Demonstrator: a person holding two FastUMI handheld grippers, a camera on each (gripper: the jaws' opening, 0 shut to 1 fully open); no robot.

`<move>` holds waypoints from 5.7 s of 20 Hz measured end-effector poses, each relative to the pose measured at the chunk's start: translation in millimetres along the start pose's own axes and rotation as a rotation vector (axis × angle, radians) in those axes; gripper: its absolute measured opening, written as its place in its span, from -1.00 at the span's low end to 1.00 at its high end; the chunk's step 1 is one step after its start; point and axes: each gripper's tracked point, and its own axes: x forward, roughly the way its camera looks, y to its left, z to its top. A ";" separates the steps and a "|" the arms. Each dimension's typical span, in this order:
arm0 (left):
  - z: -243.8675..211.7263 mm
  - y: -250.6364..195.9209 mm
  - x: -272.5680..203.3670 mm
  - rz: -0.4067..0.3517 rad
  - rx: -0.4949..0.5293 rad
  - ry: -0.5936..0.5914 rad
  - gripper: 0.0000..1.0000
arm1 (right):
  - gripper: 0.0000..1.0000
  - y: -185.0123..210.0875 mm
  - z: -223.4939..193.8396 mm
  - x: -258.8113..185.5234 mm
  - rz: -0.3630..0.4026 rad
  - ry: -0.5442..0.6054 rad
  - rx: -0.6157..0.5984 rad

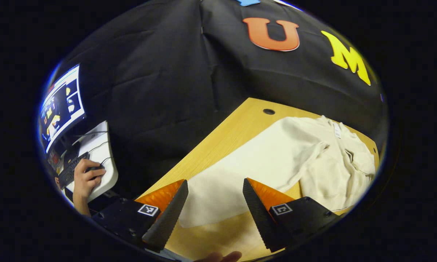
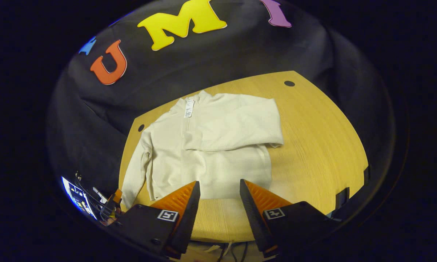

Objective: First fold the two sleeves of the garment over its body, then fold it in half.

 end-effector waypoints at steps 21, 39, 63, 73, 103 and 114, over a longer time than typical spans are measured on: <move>-54.5 4.9 23.5 0.117 -0.294 0.552 0.43 | 0.96 32.8 50.0 -49.4 0.123 -0.283 -0.313; 10.3 -30.3 -0.5 0.047 -0.190 0.439 -0.92 | 0.96 4.6 85.0 -78.2 0.125 -0.450 -0.329; 142.1 -447.8 -59.5 -0.399 0.231 0.156 -0.92 | 0.96 -85.0 103.8 -84.4 0.031 -0.444 -0.236; 98.0 -598.2 -107.5 -0.543 0.389 0.183 -0.91 | 0.96 -129.5 94.1 -82.7 -0.030 -0.398 -0.212; 91.1 -602.4 -157.8 -0.614 0.324 0.095 0.87 | 0.87 -137.9 70.2 -71.3 -0.089 -0.325 -0.233; 74.0 -438.1 -119.1 -0.468 0.267 0.134 0.88 | 0.89 -73.6 31.2 -24.1 -0.017 -0.183 -0.258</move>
